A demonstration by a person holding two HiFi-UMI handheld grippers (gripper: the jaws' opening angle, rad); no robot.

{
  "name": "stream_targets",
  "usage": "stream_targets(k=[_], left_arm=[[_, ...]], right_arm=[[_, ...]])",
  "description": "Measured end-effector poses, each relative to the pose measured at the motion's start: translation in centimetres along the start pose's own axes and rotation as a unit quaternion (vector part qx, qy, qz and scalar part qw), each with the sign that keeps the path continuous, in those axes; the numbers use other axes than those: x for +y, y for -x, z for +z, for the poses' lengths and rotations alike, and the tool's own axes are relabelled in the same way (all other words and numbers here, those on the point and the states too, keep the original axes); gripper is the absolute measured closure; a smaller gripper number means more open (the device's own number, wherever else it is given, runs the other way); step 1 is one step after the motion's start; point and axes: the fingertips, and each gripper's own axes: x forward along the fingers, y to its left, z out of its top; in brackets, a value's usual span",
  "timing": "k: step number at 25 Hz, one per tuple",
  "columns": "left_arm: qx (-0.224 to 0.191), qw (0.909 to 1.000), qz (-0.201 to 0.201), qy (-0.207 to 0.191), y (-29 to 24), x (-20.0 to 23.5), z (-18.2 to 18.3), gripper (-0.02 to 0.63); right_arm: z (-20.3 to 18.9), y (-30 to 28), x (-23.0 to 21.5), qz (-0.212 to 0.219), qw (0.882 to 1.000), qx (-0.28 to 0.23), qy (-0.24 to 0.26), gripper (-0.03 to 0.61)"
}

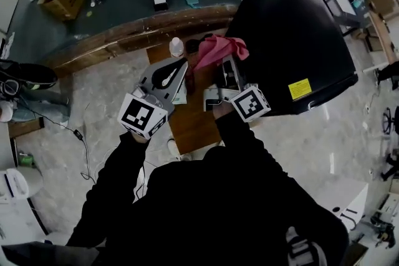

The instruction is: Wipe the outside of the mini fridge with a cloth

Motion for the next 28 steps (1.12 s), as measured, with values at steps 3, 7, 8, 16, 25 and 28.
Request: stream_targets(k=[3, 7, 8, 16, 25, 28], left_arm=[[-0.015, 0.9993, -0.034, -0.004, -2.1, 0.1, 1.3, 0.607], [-0.020, 0.9976, -0.059, -0.031, -4.3, 0.4, 1.9, 0.607], [-0.020, 0.9972, -0.064, -0.035, -4.9, 0.5, 1.9, 0.607], [0.005, 0.9959, -0.079, -0.044, -8.0, 0.8, -1.1, 0.607], [0.080, 0.9926, -0.087, -0.027, -12.8, 1.6, -8.2, 0.607], [0.108, 0.9903, -0.085, -0.018, -14.5, 1.3, -12.1, 0.607]], right_arm=[[2.3, -0.5, -2.0, -0.029, 0.998, -0.060, -0.014, 0.502], [3.0, 0.5, -7.0, -0.118, 0.981, -0.129, -0.088, 0.502], [3.2, 0.5, -7.9, -0.127, 0.975, -0.147, -0.108, 0.502], [2.8, 0.8, -13.5, -0.141, 0.933, -0.231, -0.238, 0.502], [-1.1, 1.2, -20.6, -0.183, 0.909, -0.224, -0.299, 0.503], [-2.8, 1.9, -23.9, -0.208, 0.906, -0.211, -0.302, 0.503]])
